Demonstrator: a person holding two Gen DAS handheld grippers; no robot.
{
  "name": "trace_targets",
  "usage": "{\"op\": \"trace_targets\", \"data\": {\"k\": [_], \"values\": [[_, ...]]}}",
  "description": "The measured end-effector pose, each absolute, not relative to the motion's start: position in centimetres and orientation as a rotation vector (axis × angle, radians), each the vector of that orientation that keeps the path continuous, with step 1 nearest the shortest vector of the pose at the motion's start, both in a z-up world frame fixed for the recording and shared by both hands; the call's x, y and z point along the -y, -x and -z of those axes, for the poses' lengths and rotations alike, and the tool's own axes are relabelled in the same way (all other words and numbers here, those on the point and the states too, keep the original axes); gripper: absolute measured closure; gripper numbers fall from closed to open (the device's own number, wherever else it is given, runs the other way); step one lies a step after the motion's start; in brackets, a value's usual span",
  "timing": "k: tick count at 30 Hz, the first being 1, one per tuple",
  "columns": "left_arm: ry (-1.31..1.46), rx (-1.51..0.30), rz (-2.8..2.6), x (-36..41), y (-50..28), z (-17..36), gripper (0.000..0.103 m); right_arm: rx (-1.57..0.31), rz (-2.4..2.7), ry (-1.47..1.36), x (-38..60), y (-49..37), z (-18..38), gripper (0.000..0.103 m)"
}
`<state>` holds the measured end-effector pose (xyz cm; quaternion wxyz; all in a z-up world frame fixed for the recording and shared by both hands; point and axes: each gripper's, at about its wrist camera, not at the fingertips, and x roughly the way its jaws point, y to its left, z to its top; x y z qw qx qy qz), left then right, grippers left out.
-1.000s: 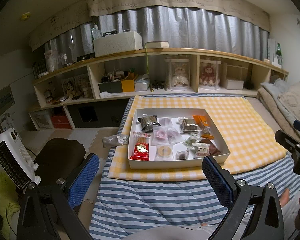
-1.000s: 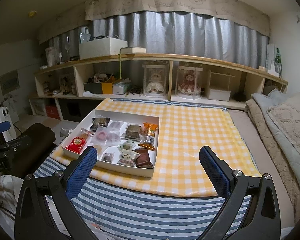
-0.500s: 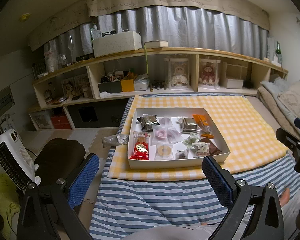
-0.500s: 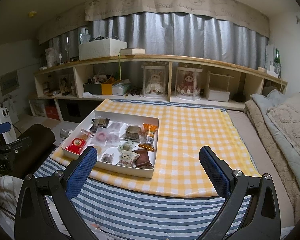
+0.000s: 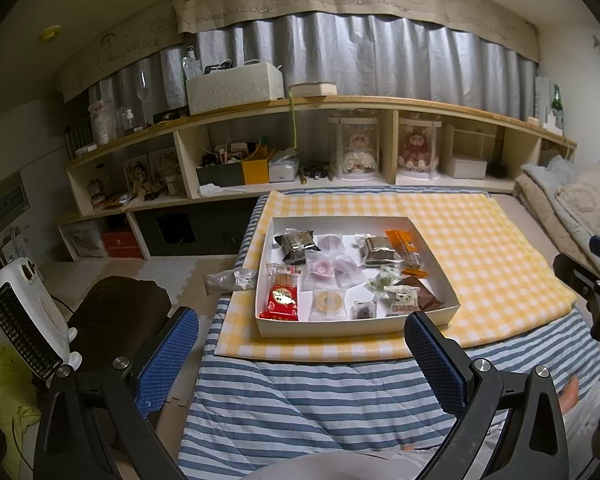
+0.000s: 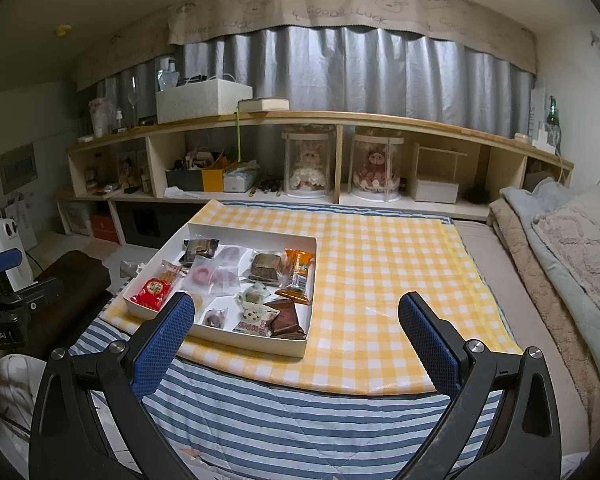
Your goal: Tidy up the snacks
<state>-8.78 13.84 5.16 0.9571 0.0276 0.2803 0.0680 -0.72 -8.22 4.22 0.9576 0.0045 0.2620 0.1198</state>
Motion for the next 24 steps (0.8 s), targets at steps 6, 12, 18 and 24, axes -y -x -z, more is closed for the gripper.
{"op": "trace_targets", "data": {"k": [6, 12, 18, 24], "values": [[-0.056, -0.568, -0.139, -13.64, 8.88, -5.18, 0.0, -0.532, -0.242, -0.008, 8.24, 0.75, -4.18, 0.0], [-0.054, -0.568, -0.141, -13.52, 8.94, -5.16, 0.0, -0.532, -0.243, -0.01, 8.27, 0.74, -4.14, 0.0], [-0.055, -0.568, -0.143, -13.49, 8.89, -5.21, 0.0, -0.533, -0.243, -0.012, 8.25, 0.77, -4.11, 0.0], [-0.054, -0.569, -0.143, -13.67, 8.65, -5.2, 0.0, -0.532, -0.243, -0.013, 8.26, 0.77, -4.07, 0.0]]}}
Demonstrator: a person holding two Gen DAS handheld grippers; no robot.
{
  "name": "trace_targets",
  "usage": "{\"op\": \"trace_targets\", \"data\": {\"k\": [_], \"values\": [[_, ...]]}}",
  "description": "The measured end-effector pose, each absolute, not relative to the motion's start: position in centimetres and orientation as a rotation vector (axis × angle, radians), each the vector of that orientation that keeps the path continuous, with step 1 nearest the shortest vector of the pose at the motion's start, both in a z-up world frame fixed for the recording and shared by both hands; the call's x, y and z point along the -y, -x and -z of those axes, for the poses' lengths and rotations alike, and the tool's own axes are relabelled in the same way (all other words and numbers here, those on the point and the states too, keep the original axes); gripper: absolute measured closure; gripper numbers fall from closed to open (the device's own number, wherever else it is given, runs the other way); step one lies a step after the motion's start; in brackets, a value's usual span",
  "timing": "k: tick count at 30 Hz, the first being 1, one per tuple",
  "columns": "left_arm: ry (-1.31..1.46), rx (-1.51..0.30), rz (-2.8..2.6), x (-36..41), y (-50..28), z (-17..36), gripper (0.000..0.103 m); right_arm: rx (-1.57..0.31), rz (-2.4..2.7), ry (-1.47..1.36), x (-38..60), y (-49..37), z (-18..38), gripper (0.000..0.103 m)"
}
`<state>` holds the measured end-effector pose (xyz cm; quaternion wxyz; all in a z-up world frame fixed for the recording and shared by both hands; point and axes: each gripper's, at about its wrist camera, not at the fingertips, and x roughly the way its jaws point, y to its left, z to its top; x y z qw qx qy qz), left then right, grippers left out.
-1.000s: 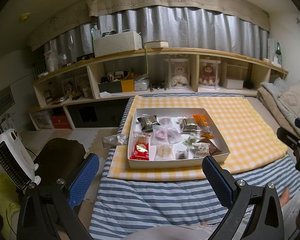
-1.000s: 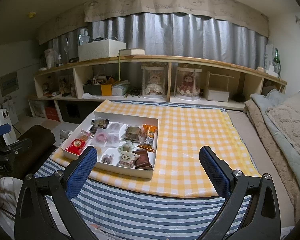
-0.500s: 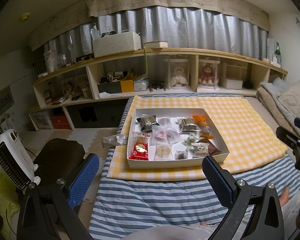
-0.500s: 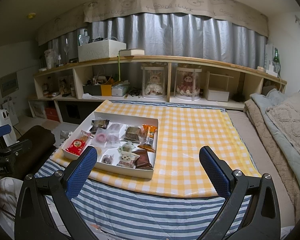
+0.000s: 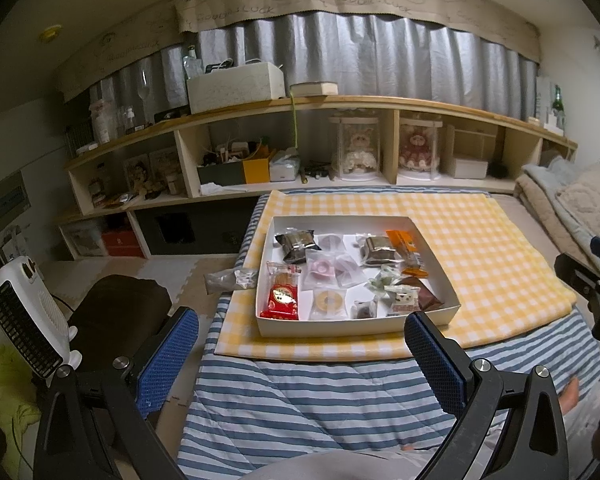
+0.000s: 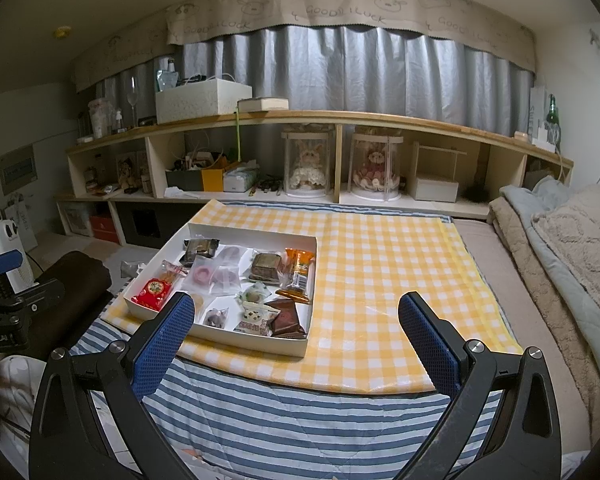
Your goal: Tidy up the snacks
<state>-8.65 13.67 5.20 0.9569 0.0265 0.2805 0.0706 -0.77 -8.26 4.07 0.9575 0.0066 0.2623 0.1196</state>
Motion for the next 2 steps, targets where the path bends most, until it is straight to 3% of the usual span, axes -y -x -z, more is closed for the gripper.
{"op": "trace_targets", "data": {"k": [2], "values": [[-0.054, -0.569, -0.144, -13.73, 8.65, -5.19, 0.0, -0.533, -0.243, -0.013, 8.26, 0.75, -4.1, 0.0]]}}
